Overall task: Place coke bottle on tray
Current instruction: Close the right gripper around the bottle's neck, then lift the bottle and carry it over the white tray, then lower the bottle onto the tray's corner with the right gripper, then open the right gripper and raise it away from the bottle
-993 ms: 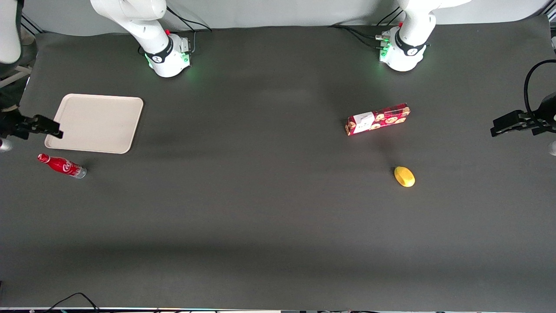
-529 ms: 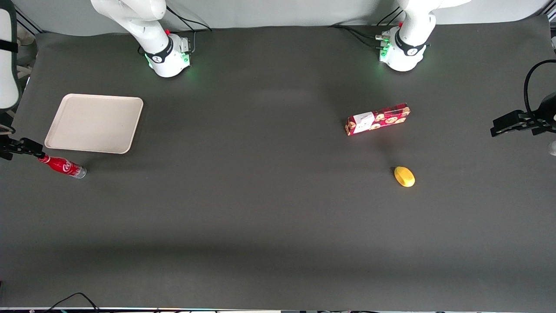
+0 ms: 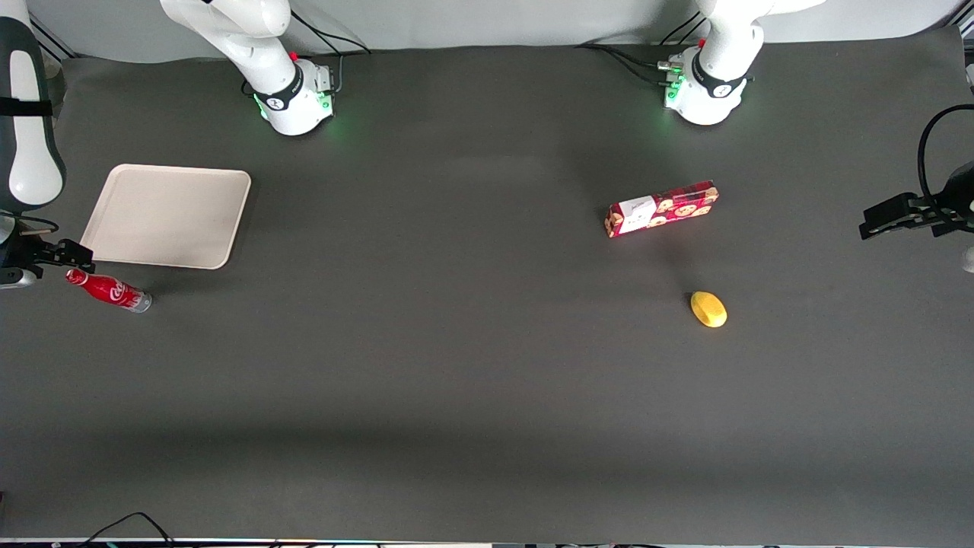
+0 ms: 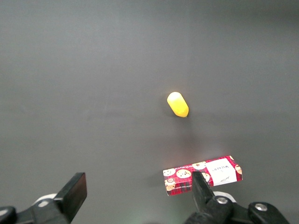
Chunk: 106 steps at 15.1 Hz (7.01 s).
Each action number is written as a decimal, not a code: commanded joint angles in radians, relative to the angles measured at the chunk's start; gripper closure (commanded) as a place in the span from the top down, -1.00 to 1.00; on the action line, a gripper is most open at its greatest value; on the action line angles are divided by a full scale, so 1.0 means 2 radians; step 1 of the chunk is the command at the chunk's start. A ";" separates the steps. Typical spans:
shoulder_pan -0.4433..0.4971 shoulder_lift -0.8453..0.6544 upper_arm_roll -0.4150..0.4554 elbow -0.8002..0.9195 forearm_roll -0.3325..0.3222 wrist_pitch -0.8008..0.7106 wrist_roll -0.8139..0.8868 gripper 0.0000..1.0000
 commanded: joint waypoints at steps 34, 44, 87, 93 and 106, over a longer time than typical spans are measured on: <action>0.021 -0.064 0.010 0.115 0.010 -0.197 0.096 -1.00; 0.022 -0.174 -0.035 0.071 -0.056 -0.292 0.085 -1.00; 0.012 -0.116 -0.250 -0.179 -0.050 0.083 -0.184 1.00; 0.065 -0.162 -0.225 -0.127 -0.052 0.009 -0.093 1.00; 0.067 -0.138 0.162 0.160 0.000 -0.311 0.286 1.00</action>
